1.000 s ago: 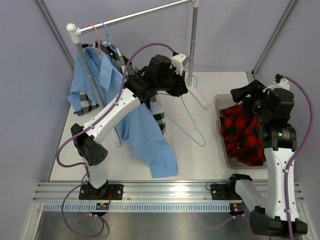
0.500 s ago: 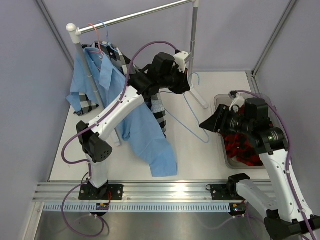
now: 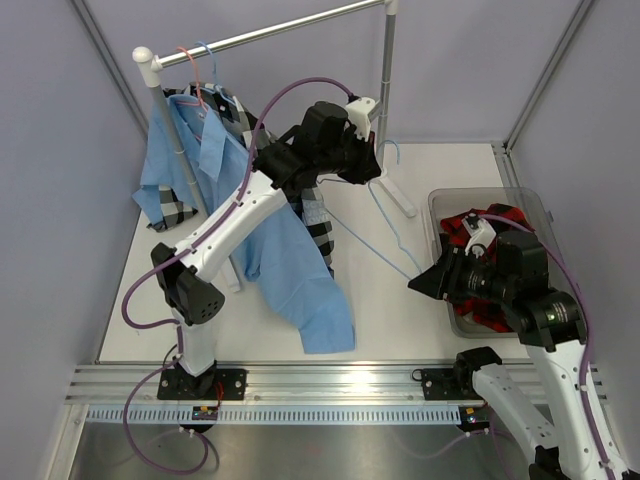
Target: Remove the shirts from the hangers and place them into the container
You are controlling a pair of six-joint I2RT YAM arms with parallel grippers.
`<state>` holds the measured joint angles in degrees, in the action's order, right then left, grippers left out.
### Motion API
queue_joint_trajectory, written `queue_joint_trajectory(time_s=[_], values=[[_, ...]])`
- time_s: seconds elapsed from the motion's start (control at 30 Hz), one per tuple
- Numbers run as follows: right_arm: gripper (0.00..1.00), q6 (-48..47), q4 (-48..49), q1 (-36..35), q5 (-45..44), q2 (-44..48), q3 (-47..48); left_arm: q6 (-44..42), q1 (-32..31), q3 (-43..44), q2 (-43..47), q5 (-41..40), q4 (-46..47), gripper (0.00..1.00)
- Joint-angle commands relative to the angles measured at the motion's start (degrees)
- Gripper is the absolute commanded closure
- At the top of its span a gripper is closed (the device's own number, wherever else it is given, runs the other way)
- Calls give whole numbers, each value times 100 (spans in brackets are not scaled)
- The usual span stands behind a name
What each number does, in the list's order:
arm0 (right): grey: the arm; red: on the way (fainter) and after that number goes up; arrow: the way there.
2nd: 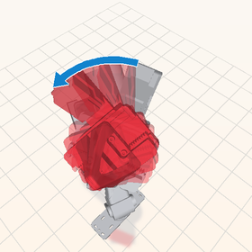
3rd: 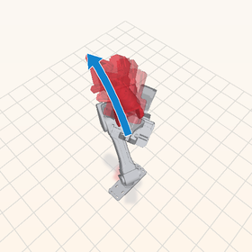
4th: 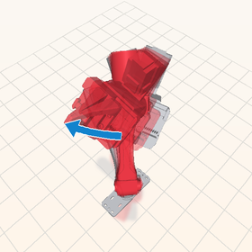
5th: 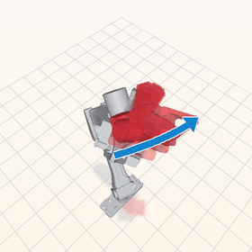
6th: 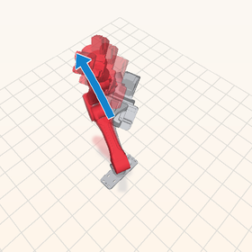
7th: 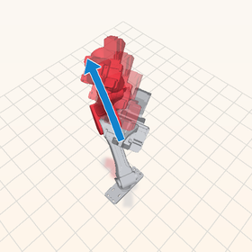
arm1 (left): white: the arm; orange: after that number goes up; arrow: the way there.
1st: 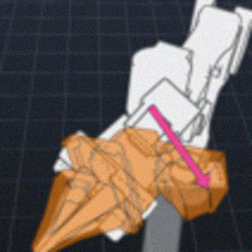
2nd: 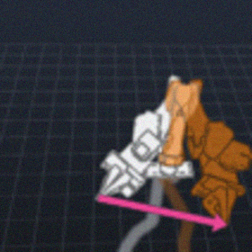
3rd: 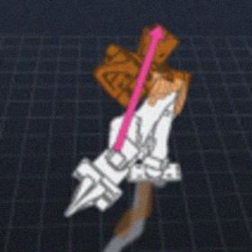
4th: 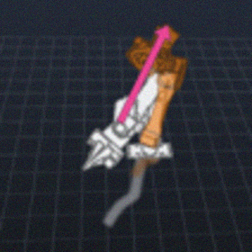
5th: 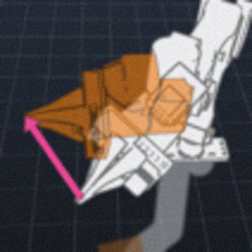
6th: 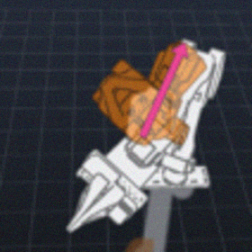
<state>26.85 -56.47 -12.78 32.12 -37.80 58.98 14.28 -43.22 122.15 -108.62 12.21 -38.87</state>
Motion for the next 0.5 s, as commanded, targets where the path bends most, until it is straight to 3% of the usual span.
queue_joint_trajectory(time_s=[0.0, 0.1, 0.47], values=[[60, -75, 83, -50, 84, -104, -106, 74, 16, 327, 60, 27, 275, 100], [67, -101, 294, -58, 93, -254, -89, 92, 24, 301, 95, 80, 266, 100], [68, -277, 532, -50, 93, -605, 157, 119, 33, 134, 174, 142, 240, 100]])
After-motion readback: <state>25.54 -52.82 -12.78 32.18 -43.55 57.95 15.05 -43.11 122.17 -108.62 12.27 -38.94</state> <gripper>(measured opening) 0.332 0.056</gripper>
